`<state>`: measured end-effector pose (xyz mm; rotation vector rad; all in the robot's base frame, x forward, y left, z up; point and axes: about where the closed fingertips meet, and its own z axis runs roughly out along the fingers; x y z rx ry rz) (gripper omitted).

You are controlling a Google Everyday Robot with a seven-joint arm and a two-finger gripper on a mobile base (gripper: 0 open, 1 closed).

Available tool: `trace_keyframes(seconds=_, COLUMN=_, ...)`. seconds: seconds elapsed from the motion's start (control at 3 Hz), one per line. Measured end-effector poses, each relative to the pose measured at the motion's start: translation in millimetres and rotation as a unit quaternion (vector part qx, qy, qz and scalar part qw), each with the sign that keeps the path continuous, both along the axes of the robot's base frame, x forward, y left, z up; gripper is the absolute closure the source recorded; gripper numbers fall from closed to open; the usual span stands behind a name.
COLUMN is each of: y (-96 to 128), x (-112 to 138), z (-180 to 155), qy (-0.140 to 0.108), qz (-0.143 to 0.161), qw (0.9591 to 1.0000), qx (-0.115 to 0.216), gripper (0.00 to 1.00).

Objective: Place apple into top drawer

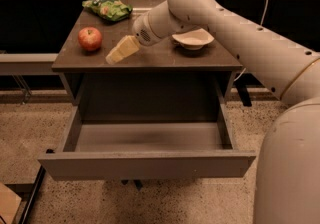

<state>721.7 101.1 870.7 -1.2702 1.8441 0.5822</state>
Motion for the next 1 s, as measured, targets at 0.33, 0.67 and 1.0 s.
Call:
trace_keyframes(seconds=0.33, y=2.2, x=-1.0, z=-3.5, qy=0.005, qz=-0.003, qw=1.0000, qx=0.003, gripper=0.00)
trace_keyframes(seconds=0.67, y=25.6, x=6.0, z=-6.1, qy=-0.004, qz=-0.005, qw=0.9995, qx=0.032, gripper=0.00)
trace_keyframes(seconds=1.0, y=62.4, x=19.1, z=-10.3, qy=-0.021, qz=0.009, qw=0.9972, qx=0.072, gripper=0.00)
